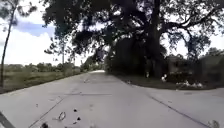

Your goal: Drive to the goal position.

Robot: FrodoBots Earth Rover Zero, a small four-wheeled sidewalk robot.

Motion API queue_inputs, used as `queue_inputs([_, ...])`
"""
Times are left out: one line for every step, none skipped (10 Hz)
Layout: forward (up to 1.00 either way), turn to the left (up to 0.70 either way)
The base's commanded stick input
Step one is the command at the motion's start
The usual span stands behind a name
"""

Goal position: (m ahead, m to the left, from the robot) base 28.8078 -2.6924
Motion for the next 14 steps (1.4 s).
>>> queue_inputs([1.0, 0.27])
queue_inputs([1.0, 0.27])
queue_inputs([1.0, 0.27])
queue_inputs([1.0, 0.27])
queue_inputs([1.0, 0.27])
queue_inputs([1.0, 0.27])
queue_inputs([1.0, 0.27])
queue_inputs([1.0, 0.18])
queue_inputs([1.0, 0.0])
queue_inputs([1.0, 0.0])
queue_inputs([1.0, 0.0])
queue_inputs([1.0, 0.0])
queue_inputs([1.0, 0.0])
queue_inputs([1.0, 0.0])
